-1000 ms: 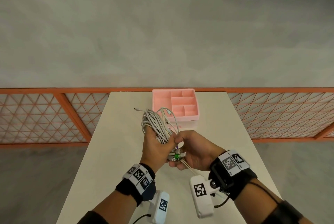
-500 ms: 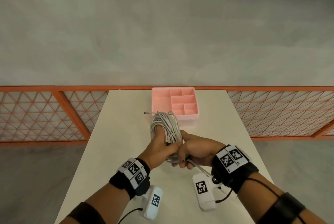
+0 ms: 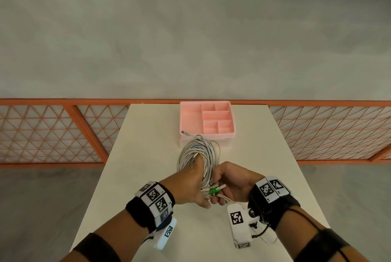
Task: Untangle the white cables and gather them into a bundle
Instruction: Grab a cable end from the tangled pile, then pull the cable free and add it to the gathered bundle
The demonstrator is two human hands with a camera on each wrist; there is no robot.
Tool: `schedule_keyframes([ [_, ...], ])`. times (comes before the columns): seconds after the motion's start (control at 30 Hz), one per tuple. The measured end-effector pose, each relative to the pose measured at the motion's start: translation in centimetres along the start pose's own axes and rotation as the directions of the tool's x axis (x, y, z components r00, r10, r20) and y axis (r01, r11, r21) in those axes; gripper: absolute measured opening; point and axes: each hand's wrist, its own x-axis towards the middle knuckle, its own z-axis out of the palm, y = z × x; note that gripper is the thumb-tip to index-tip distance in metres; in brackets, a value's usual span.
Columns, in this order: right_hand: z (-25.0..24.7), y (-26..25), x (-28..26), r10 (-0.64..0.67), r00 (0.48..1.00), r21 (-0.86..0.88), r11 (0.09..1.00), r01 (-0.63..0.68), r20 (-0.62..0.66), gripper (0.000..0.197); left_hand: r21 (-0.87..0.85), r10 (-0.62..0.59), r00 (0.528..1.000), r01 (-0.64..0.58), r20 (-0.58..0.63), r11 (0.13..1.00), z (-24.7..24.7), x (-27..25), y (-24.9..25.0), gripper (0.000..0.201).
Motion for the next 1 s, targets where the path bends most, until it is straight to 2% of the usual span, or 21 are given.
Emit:
schedule_keyframes([
  [0.07, 0.0, 0.0, 0.0, 0.007, 1.000, -0.004, 1.000, -0.007, -0.023, 0.038, 0.014, 0.019, 0.998, -0.018, -0.061, 1.000, 0.2, 0.1, 0.0, 0.079],
  [0.13, 0.0, -0.4, -0.2, 0.010, 0.998, -0.043, 0.999, -0.012, -0.059, 0.037, -0.080, 0.005, 0.988, -0.017, -0.151, 0.997, 0.7, 0.0, 0.3, 0.074],
  [0.23, 0.6, -1.4, -0.9, 0.006, 0.988, -0.222, 0.974, -0.040, -0.152, 0.027, -0.248, -0.065, 0.960, -0.004, -0.271, 0.969, 1.5, -0.1, 0.7, 0.070],
  [0.33, 0.6, -2.4, -1.4, -0.044, 0.971, -0.369, 0.928, -0.048, -0.237, 0.039, -0.481, -0.147, 0.952, 0.001, -0.267, 0.877, 2.1, -0.2, 0.7, 0.064],
  [0.4, 0.4, -2.9, -1.8, -0.093, 0.971, -0.440, 0.898, -0.014, -0.220, 0.047, -0.642, -0.184, 0.948, -0.028, -0.261, 0.766, 1.9, -0.3, 1.0, 0.052],
  [0.47, 0.1, -3.5, -2.3, -0.134, 0.978, -0.488, 0.872, 0.039, -0.161, 0.041, -0.735, -0.189, 0.943, -0.078, -0.273, 0.673, 1.4, -0.5, 1.5, 0.034],
  [0.53, -0.4, -3.9, -2.8, -0.152, 0.984, -0.520, 0.850, 0.085, -0.088, 0.034, -0.820, -0.195, 0.948, -0.100, -0.250, 0.563, 1.0, -0.8, 1.9, 0.026],
  [0.6, -1.1, -4.5, -3.0, -0.175, 0.984, -0.574, 0.810, 0.121, -0.038, 0.031, -0.899, -0.190, 0.959, -0.115, -0.212, 0.422, 1.1, -0.8, 1.9, 0.032],
  [0.7, -2.3, -5.8, -3.4, -0.234, 0.971, -0.665, 0.734, 0.141, -0.052, 0.034, -0.984, -0.216, 0.969, -0.085, -0.118, 0.155, 1.1, -0.6, 1.9, 0.041],
  [0.77, -2.9, -6.5, -3.5, -0.293, 0.954, -0.659, 0.731, 0.177, -0.069, 0.034, -0.998, -0.203, 0.977, -0.068, -0.065, -0.011, 0.8, -0.4, 2.2, 0.038],
  [0.83, -3.4, -6.9, -3.4, -0.362, 0.930, -0.614, 0.750, 0.247, -0.069, 0.036, -0.990, -0.153, 0.988, -0.036, -0.015, -0.138, 0.4, -0.6, 2.5, 0.030],
  [0.9, -3.7, -7.2, -3.2, -0.448, 0.891, -0.567, 0.754, 0.331, -0.076, 0.036, -0.965, -0.106, 0.994, -0.006, 0.022, -0.263, 0.2, -0.7, 2.7, 0.038],
  [1.0, -3.6, -7.3, -2.7, -0.589, 0.801, -0.541, 0.710, 0.451, -0.104, 0.022, -0.925, -0.021, 0.999, 0.031, 0.043, -0.378, -0.2, -0.9, 3.1, 0.064],
])
